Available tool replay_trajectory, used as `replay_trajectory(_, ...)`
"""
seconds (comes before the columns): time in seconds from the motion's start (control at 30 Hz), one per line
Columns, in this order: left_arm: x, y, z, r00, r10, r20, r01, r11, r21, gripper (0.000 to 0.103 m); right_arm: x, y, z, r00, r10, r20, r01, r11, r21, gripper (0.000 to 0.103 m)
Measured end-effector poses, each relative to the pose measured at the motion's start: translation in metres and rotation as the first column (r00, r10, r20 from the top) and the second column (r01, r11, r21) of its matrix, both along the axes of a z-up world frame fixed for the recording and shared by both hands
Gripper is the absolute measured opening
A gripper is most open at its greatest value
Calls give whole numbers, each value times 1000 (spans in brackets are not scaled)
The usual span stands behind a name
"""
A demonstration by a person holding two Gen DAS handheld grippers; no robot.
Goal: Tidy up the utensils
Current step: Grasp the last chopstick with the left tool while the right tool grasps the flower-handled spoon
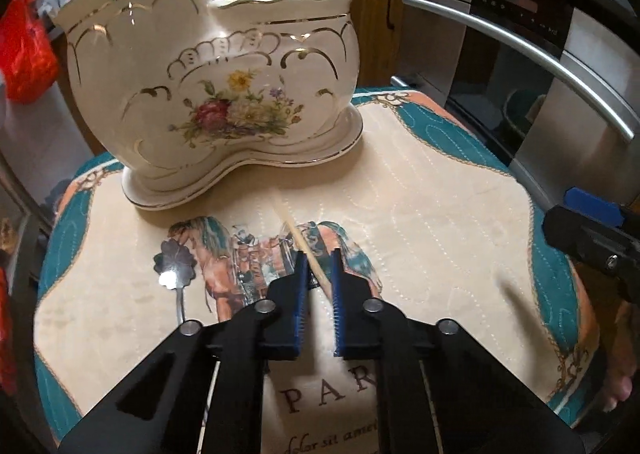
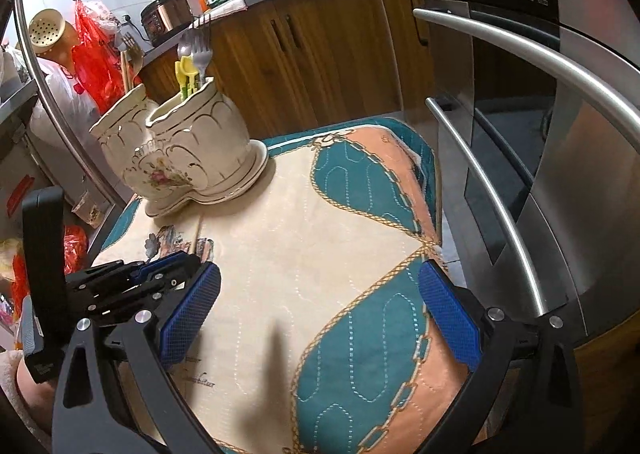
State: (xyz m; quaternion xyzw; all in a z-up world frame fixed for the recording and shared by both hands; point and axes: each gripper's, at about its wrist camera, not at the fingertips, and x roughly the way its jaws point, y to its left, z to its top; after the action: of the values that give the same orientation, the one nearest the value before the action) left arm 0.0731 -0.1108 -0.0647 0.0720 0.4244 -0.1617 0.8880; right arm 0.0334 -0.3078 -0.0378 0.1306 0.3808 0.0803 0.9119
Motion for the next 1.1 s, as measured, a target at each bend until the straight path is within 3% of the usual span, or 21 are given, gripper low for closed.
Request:
replay_trajectory(0.23,-6,26,16,1000,-5,0,5,994,-112,5,1,17,4,999,47,-2,-47,999,-6,98)
replay_trajectory(0.37,-16,48,36,999,5,37,2,985,-171,5,3,31,5,996,89,-12,-89,996,-18,98)
replay_trajectory(0.57,-27,85,57,997,41,70,-25,977,-213,5,9,66,4,984,175,-43,-176,984,-16,96)
replay_trajectory(0.77,-36,123,60,993,88,80,-68,972,-223,5,15,115,1,956,284,-73,-286,958,-22,82)
replay_trajectory(1.1,-38,162,46,989,140,54,-124,965,-232,5,29,198,-12,907,396,-144,-408,911,-62,42)
